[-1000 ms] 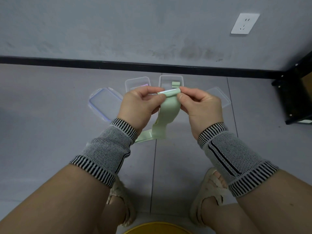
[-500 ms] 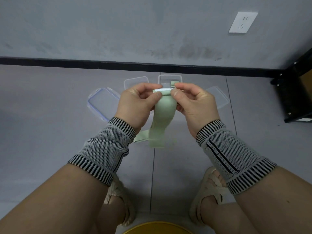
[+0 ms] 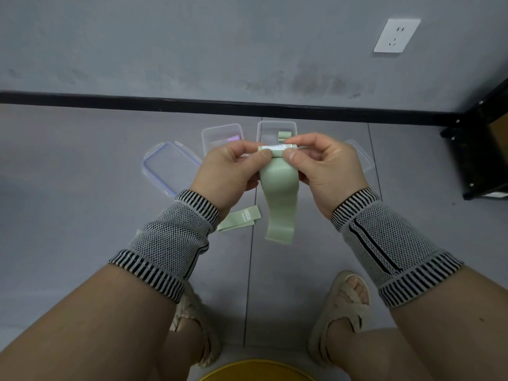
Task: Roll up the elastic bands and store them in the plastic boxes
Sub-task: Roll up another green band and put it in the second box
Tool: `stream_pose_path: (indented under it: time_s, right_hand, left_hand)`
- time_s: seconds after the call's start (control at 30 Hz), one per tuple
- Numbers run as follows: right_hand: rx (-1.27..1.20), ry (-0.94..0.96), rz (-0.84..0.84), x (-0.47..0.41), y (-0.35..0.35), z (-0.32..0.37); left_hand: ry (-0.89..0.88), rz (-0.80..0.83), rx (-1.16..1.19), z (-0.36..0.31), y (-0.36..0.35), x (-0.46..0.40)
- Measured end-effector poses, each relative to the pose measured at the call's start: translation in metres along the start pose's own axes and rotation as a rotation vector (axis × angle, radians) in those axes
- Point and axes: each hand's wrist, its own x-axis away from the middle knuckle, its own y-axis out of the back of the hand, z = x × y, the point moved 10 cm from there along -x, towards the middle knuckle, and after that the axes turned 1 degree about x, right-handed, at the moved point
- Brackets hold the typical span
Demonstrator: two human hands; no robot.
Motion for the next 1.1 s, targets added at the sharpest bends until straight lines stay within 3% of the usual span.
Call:
stream_pose_path:
  time_s: [0.3,0.5,0.67,0.8,1.1]
  right_hand:
    - [-0.064,-0.035,0.035,-0.001,-0.006,-0.007]
    - [0.06,-0.055,0.003,0.0,-0.002,-0.009]
    - [-0.04,-0.073,-0.014,0.0,-0.001,-0.007]
    - [-0.129,-0.086,-0.033,-0.001,0.002,-0.008]
    - [-0.103,-0.077,-0.047,0.0,0.004,-0.007]
  left_hand:
    - [-0.05,-0.01,0.06,-0.008,0.003,0.002]
    - [-0.058,-0.02,0.075,-0.008,0.006,0.0]
    - [-0.041,0.013,0.083,-0.004,0.001,-0.001]
    - [0.024,0.035,-0.039,0.007,-0.004,-0.002]
    - [-0.06,-0.03,-0.155,-0.002,0.004,-0.002]
